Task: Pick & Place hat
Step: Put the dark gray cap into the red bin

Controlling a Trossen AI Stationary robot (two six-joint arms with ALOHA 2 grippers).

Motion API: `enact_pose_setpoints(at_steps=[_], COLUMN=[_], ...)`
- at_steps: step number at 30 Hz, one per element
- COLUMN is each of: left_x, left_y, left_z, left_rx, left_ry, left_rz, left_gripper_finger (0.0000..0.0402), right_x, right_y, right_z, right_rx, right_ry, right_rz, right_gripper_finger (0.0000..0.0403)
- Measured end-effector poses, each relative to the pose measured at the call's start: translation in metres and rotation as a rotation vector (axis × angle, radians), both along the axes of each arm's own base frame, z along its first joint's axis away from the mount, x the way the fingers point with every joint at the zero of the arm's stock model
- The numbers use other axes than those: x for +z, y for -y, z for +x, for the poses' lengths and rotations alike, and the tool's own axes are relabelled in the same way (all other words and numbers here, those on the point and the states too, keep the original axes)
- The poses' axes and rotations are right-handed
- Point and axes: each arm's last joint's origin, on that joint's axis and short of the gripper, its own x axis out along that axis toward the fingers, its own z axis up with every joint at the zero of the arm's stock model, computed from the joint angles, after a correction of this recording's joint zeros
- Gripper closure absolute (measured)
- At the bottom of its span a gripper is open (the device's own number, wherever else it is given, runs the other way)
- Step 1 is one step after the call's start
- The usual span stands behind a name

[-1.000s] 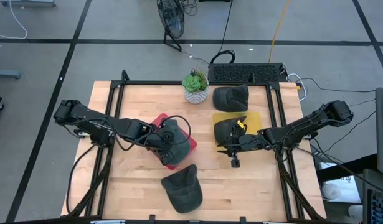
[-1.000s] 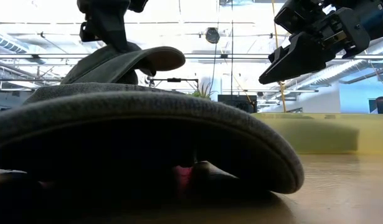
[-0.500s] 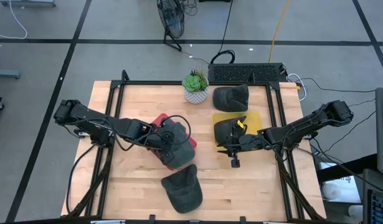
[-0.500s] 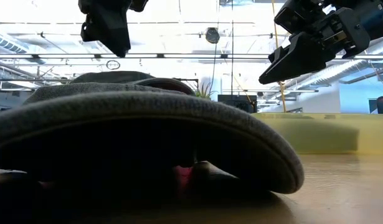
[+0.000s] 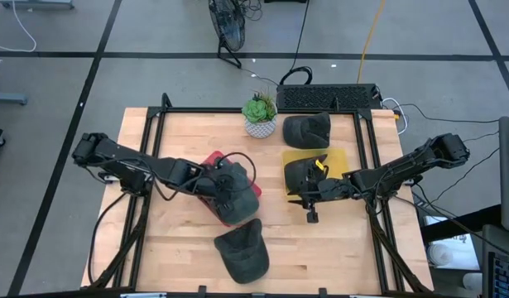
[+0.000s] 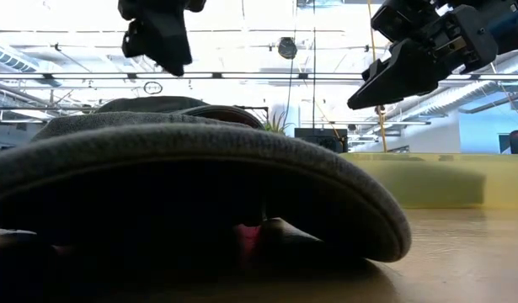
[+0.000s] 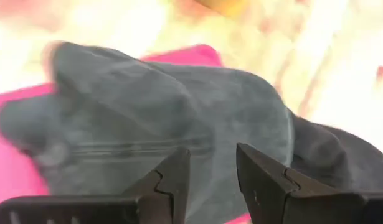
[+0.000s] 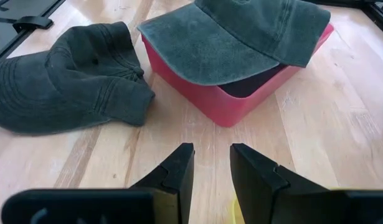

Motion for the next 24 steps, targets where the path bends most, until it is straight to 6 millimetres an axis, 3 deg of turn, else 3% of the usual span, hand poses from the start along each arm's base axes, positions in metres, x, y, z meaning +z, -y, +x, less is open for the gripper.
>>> enact_pose_setpoints(at_steps=[11, 18, 24], left_x=[-0.051, -0.048, -0.034], left_y=[-0.005, -0.018, -0.024], left_z=[0.028, 0.028, 0.022], left_rx=[-0.072, -0.068, -0.066], left_ry=[-0.188, -0.188, -0.144], left_rz=[0.002, 0.013, 0.028], left_gripper_finger=[0.0268, 0.0277, 0.0333], right_x=[-0.001, -0.001, -0.003], right_y=[0.0, 0.0, 0.0], right_z=[0.0, -0.001, -0.001], right_rx=[0.0, 0.0, 0.0], right_ry=[-0.007, -0.014, -0.028], right_rz=[-0.002, -0.004, -0.008], right_gripper_finger=[0.0312, 0.0312, 0.0312])
